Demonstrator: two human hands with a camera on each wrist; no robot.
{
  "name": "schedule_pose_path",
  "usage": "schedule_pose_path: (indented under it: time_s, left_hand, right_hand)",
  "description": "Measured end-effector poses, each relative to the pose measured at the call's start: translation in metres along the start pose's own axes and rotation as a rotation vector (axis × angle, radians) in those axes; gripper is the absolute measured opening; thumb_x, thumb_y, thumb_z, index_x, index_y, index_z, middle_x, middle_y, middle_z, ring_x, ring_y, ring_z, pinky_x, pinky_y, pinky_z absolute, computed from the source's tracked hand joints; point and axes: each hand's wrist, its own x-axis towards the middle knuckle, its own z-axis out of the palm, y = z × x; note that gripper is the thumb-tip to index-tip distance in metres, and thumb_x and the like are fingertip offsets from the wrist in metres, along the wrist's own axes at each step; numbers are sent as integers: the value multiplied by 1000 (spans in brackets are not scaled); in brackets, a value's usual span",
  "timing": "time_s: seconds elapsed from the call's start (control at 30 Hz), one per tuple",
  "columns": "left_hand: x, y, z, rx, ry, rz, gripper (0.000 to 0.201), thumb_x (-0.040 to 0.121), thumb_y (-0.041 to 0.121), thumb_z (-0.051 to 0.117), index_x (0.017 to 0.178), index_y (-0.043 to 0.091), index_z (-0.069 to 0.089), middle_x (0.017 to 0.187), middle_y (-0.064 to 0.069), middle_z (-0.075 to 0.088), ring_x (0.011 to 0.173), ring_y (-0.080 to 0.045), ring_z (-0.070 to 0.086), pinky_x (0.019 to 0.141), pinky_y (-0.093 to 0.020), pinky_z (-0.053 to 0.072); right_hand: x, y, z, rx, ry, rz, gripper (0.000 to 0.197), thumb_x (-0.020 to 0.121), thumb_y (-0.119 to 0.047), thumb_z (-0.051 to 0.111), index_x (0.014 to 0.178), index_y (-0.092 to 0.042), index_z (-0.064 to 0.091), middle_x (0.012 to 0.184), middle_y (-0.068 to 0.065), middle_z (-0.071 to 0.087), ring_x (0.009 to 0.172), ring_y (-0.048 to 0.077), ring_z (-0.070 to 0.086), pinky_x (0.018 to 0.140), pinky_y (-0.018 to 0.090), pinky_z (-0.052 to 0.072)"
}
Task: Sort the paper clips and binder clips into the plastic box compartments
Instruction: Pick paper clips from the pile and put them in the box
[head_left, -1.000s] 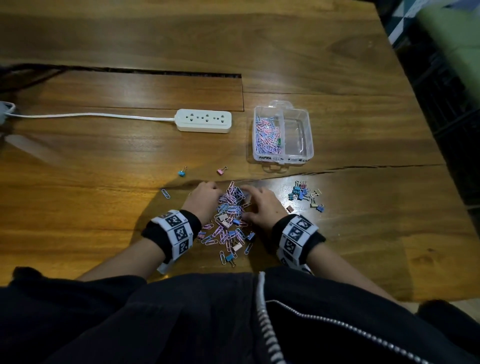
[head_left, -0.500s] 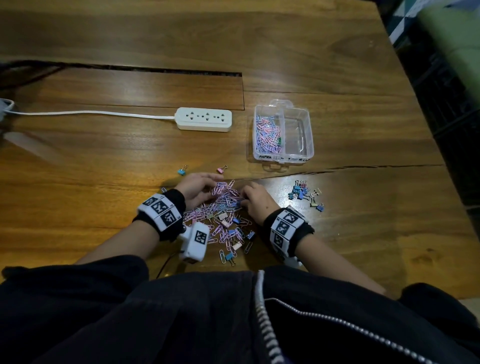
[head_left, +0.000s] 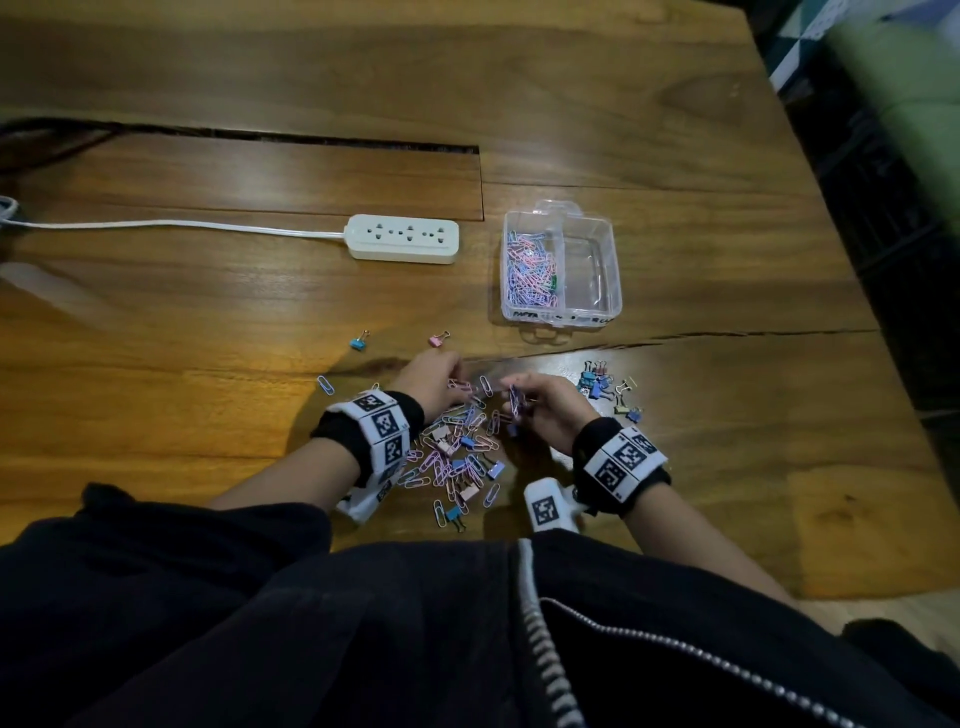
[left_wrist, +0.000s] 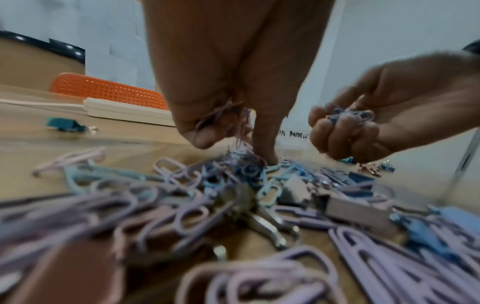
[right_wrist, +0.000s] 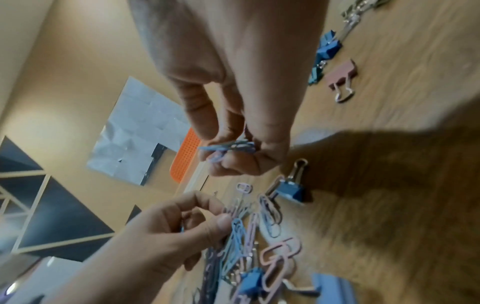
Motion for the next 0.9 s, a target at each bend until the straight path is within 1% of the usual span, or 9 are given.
schedule_pose_path:
  time_s: [0.1,0.23,0.3,0.37,0.43,0.5,0.6,0.73,0.9]
  left_hand:
    - [-1,-1,1,15,-17,2,17,88,23,56,97,9,57,109,-6,53,96,-17,48,87,-26,39]
    - [-2,-10,-4,-98,-50,-20,11,90,25,52,86,14,51,94,-1,48,85,-13,45,86,-29,42]
    - [-3,-17,-11,-275,-146,-51,15,92,26,49,82,15,52,84,0,51,69,-12,45,68,-26,44]
    - [-5,-20,-20,-514,-239,-111,15,93,25,47,80,18,52,75,1,50,58,-10,41,55,-22,38]
    - [-7,-19,-28,-776,-270,-181,14,94,19,46,82,15,53,75,0,51,56,-10,42,48,-18,40]
    - [-7,-17,-32,-1001,-235,-244,13,94,12,43,85,9,52,79,-4,54,60,-11,46,42,-14,44]
    - [-8,-16,-32,-1153,-169,-294,8,92,5,41,88,6,48,79,-11,55,61,-17,49,41,-15,46]
    - [-5,-15,-27,-1001,-133,-310,12,93,1,34,91,5,46,75,-7,50,54,-14,43,34,-14,39]
    - [-2,-5,-16,-401,-129,-175,24,98,16,32,92,10,54,72,3,46,51,-8,33,37,-12,30]
  right_hand:
    - [5,-2,2,75,36,43,25,94,-18,39,71,-11,49,68,3,47,57,13,44,51,20,35]
    - [13,2,9,-389,137,-50,20,89,-22,55,71,-17,48,65,-3,47,54,9,42,47,17,37]
    - [14,4,15,-701,181,-158,14,82,-20,64,81,-15,51,78,-3,53,69,11,50,64,22,46]
    - [17,7,20,-1010,203,-226,34,75,-23,71,102,-13,53,102,1,53,94,16,51,85,31,47]
    - [19,8,22,-1198,181,-269,46,72,-24,73,112,-12,51,119,8,47,111,23,44,98,37,40]
    - [20,8,23,-1266,145,-321,39,77,-19,69,111,-7,54,124,13,45,117,27,41,101,36,36]
    - [20,7,25,-1363,138,-358,21,83,-11,60,102,-2,57,120,14,48,113,28,44,99,34,36]
    - [19,6,22,-1435,114,-368,12,88,-4,52,99,-3,55,114,14,52,109,27,47,91,30,38]
    - [17,9,6,-800,179,-267,17,91,-2,44,101,-2,58,100,10,61,92,20,56,81,29,47]
